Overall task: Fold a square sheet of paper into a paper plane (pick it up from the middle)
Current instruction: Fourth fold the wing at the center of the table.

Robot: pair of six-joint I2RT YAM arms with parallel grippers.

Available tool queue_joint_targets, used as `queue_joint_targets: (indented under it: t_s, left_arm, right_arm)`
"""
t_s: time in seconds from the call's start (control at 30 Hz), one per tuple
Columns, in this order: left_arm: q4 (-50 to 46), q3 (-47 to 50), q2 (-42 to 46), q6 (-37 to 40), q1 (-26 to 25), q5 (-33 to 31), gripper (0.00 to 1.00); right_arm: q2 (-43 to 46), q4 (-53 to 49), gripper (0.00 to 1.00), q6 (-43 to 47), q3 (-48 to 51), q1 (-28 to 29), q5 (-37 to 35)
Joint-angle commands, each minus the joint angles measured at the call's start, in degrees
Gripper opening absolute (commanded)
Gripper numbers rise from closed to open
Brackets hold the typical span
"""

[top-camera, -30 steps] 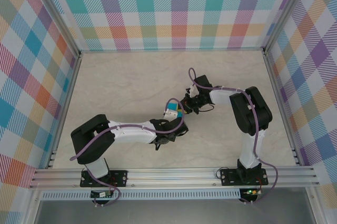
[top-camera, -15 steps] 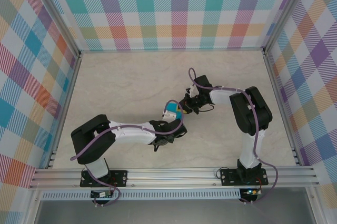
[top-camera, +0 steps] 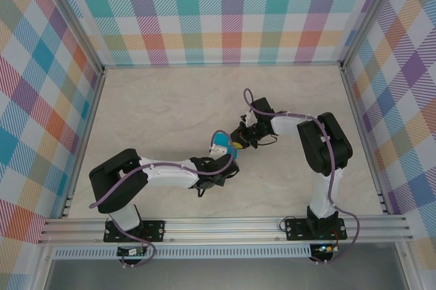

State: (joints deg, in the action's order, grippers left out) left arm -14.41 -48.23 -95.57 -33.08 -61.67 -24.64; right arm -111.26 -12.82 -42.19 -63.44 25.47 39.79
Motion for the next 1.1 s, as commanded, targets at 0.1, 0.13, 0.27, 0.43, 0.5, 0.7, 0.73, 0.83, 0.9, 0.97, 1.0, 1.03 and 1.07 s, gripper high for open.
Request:
queue_joint_targets:
  t_s: [0.1,0.13,0.27,0.43,0.5,0.7,0.73,0.83,0.9,0.97,1.0,1.03,1.07]
  left_arm:
    - [6.68,2.74,4.83,2.97,3.99,9.53,0.08]
    - [7.74,3.23,5.16,3.26,4.71,11.38,0.08]
    - [11.65,5.21,5.90,3.73,8.05,18.65,0.07]
    - [14.71,6.22,4.74,4.03,11.48,26.87,0.07]
    - [16.68,6.83,4.28,3.79,12.82,30.14,0.07]
    - [22.51,8.74,2.83,1.35,16.78,38.06,0.07]
    - [23.15,9.25,2.68,0.82,17.18,38.22,0.07]
    - [27.18,11.22,2.23,-1.41,18.32,40.11,0.07]
    - [28.09,12.22,2.45,-2.56,18.38,39.94,0.07]
    - [29.14,13.40,3.14,-3.66,18.43,39.74,0.07]
    - [29.35,13.89,3.62,-3.94,18.45,39.50,0.07]
    - [29.27,14.33,4.04,-4.20,18.44,39.13,0.07]
    - [29.27,14.68,4.36,-4.36,18.47,38.64,0.07]
  right_arm:
    - [7.86,-6.73,0.37,3.22,-1.30,-1.72,-5.81]
    - [9.27,-7.97,0.40,3.52,-0.96,-2.36,-7.12]
    - [15.16,-10.21,0.49,4.04,2.15,-4.36,-11.57]
    - [21.55,-6.53,0.45,2.47,7.93,-4.60,-10.06]
    - [22.96,-4.31,0.37,1.90,10.04,-4.47,-8.32]
    - [24.56,2.67,0.16,-0.74,15.07,-3.01,-4.70]
    - [24.36,2.86,0.15,-0.59,15.18,-2.51,-5.02]
    - [24.70,5.16,0.09,-0.86,15.97,-0.95,-7.18]
    - [26.09,6.44,0.09,-0.98,16.88,0.08,-10.83]
    - [27.71,8.55,0.09,-0.31,18.39,1.00,-14.87]
    - [28.46,9.70,0.09,0.14,19.38,1.31,-16.58]
    - [29.02,10.67,0.09,0.61,20.31,1.41,-17.64]
    - [29.21,10.61,0.09,1.04,20.54,1.42,-18.40]
